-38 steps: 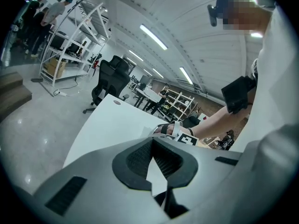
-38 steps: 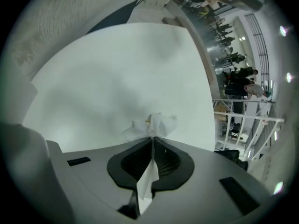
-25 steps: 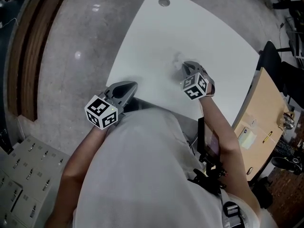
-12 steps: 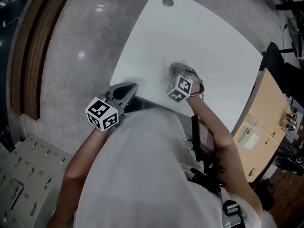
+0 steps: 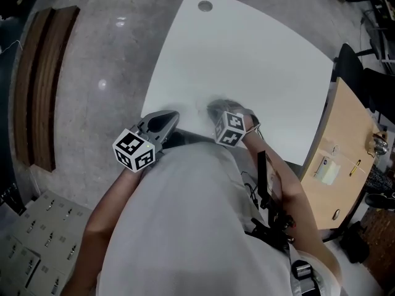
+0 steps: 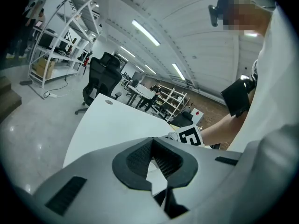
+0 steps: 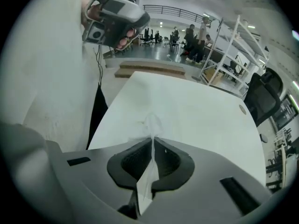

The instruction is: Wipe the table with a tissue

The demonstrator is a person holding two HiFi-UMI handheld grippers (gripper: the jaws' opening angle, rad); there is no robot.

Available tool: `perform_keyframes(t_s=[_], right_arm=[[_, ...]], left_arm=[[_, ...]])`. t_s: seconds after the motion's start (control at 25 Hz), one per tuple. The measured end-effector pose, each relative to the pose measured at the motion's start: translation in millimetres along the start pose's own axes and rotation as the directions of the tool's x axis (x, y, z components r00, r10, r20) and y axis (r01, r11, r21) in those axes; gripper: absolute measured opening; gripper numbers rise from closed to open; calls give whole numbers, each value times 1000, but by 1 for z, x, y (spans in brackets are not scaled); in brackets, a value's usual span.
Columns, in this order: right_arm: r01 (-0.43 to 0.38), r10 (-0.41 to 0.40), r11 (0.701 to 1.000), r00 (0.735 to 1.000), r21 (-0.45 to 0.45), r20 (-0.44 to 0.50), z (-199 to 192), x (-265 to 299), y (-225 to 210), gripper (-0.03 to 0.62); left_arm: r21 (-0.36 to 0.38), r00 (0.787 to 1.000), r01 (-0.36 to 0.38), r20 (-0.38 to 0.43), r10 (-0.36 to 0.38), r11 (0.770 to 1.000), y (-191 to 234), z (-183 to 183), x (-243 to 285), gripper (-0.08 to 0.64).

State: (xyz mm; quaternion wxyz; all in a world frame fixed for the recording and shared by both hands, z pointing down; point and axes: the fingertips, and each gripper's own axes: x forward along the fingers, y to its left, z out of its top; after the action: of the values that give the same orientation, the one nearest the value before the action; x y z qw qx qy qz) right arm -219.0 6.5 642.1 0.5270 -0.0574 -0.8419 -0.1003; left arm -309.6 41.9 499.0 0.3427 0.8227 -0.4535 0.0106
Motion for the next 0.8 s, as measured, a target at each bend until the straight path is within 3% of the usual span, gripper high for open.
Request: perform_keyframes(t_s=[0.2,0.36,0.48,0.6,0.8], right_arm=[[76,-93,976,993,205,75,-9,-27,-8,23],[122,-149,952,986,279,75,-18,-50,-5,23],[177,-217,914,974,365,70,-21,-62,-8,23],[222,-288,851,955,476,68,-27,-76,-9,23],[305,-433,689,901,657,36,-47,-110,-7,23]], left_arm=[[18,999,44,-15,-44,999,1,2,2,6],[34,996,87,-27,-86,996,-5,5,6,6],[61,989,141,-43,-138,988,-4,12,11,6],[80,980,192,-66,-187,978,-7,13,18,6],[111,954,287,-120,-273,952,-20,11,32,6]])
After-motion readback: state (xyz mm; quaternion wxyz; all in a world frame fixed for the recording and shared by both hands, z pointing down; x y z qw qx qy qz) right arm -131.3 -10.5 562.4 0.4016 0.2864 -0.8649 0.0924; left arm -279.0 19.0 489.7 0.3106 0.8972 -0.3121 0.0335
